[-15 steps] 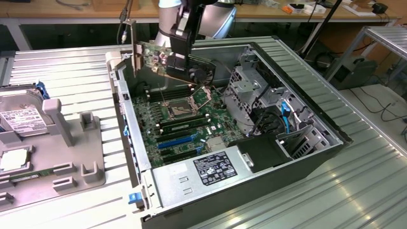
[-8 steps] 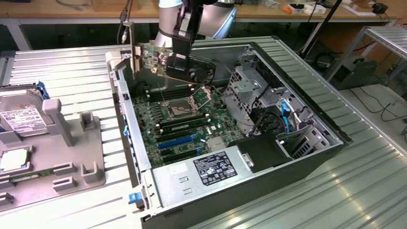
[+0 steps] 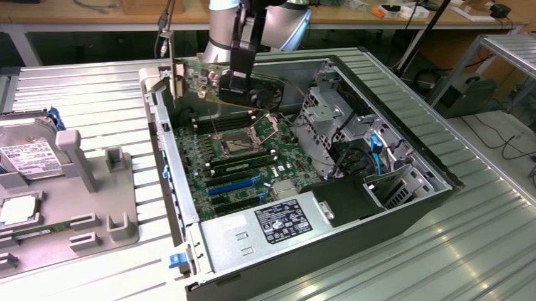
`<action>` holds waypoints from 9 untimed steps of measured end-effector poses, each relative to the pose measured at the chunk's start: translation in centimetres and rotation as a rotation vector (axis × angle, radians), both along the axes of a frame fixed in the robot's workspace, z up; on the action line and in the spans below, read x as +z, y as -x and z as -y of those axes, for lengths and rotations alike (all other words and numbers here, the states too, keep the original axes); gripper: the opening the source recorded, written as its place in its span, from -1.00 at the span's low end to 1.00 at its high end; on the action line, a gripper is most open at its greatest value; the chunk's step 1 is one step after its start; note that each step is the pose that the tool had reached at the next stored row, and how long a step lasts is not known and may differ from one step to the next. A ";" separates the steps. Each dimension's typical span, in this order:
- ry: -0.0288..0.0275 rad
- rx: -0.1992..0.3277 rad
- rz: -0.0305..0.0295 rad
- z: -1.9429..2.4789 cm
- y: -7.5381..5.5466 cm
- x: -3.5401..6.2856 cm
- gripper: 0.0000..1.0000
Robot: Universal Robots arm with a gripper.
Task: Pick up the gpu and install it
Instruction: 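Insert the gpu into the slot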
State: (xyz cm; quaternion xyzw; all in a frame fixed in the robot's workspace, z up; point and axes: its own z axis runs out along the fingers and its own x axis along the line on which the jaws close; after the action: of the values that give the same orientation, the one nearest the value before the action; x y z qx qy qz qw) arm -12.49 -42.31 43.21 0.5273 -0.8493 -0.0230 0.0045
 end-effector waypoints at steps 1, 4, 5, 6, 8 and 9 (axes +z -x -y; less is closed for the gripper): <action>0.0000 0.011 0.0000 0.00 0.0 0.00 -0.47; 0.0000 0.048 0.0000 0.00 0.0 0.00 -0.47; 0.0000 0.054 0.0000 0.00 0.0 0.00 -0.47; -0.0001 0.062 0.0000 0.00 0.0 0.00 -0.47; 0.0000 0.087 0.0000 0.00 0.0 0.00 -0.47; 0.0000 0.097 0.0000 0.00 0.0 0.00 -0.47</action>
State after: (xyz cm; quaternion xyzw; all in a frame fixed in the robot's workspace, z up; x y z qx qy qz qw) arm -12.49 -42.31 43.21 0.5678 -0.8228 -0.0228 0.0056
